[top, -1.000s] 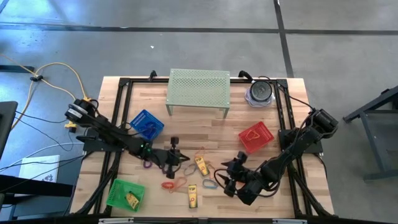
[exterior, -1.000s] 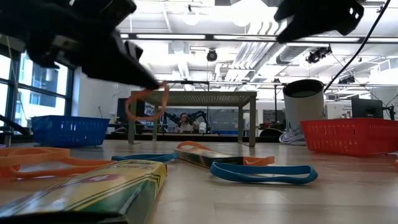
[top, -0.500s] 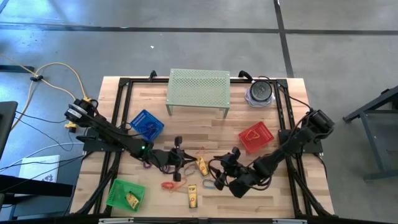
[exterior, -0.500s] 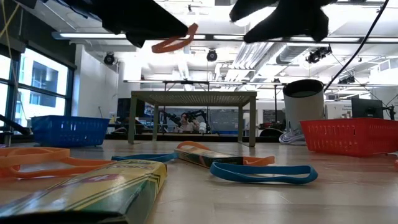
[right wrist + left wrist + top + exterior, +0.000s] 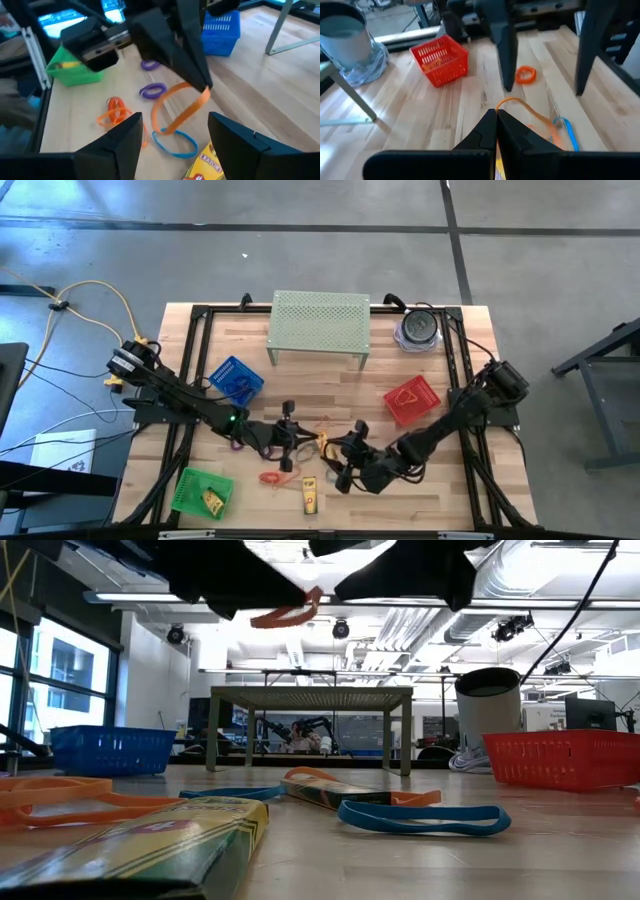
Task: Pick & Place Office Desk Supplies
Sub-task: Put the orange rubberband into the red bin
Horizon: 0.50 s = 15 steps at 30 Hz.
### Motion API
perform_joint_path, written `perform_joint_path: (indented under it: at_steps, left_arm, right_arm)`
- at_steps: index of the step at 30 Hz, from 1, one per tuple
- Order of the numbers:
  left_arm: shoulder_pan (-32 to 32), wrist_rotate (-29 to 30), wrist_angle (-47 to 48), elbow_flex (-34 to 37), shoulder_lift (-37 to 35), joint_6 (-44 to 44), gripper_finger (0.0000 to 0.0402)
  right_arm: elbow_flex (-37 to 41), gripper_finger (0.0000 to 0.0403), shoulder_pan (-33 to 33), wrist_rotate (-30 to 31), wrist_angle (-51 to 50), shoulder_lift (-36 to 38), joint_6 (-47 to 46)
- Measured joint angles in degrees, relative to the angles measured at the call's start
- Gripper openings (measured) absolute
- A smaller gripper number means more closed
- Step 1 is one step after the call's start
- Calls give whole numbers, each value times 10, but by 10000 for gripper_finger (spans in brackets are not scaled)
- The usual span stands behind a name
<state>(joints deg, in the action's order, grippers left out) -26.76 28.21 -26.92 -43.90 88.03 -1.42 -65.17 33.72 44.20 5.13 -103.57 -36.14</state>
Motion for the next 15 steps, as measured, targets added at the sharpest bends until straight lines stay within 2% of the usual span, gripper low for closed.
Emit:
perform_joint_path:
  at_steps: [6, 15]
  left_arm:
    - [0, -4, -3, 0, 0, 1, 0]
    - [0, -4, 0, 0, 0, 6, 0]
  right_arm:
    - [1, 215, -24, -5, 1, -12, -17]
    - [0, 213, -53, -108, 47, -29, 12]
